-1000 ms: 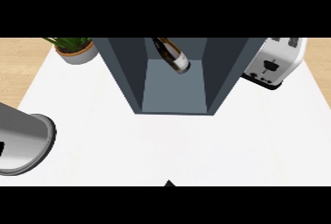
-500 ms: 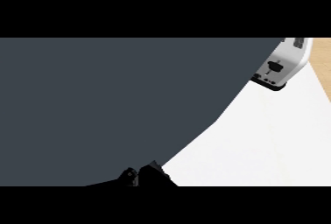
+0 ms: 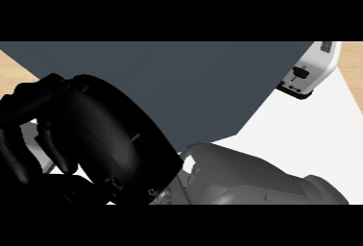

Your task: Pick up the wine, place it into the cabinet and close the cabinet

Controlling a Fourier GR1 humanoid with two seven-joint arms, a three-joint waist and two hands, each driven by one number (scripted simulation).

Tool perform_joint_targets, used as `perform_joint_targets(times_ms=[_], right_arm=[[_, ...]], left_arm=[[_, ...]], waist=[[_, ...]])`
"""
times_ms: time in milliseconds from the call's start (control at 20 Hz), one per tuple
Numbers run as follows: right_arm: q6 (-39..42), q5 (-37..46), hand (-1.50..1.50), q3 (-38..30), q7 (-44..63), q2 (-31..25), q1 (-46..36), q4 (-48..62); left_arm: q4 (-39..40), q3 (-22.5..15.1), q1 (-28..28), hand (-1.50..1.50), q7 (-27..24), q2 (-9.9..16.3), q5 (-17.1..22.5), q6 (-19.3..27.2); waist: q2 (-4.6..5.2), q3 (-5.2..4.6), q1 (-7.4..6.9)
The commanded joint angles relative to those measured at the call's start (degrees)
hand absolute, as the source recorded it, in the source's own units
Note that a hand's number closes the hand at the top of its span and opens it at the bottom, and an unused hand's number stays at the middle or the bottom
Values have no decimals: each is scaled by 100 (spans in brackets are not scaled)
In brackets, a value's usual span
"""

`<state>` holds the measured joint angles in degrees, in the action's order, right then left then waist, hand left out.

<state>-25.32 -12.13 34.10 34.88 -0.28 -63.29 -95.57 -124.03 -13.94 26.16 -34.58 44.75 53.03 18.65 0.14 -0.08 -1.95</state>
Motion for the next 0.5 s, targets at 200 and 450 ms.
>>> perform_joint_targets(times_ms=[200, 450], right_arm=[[717, -11, 150, -1002, -625, -109, -597, 1529], [1316, -191, 150, -1469, -1433, -72, -537, 2652]], left_arm=[[-156, 143, -64, -150, 246, -213, -171, 271], [187, 222, -106, -150, 262, -283, -279, -65]], waist=[[-5, 7, 85], [11, 3, 59]])
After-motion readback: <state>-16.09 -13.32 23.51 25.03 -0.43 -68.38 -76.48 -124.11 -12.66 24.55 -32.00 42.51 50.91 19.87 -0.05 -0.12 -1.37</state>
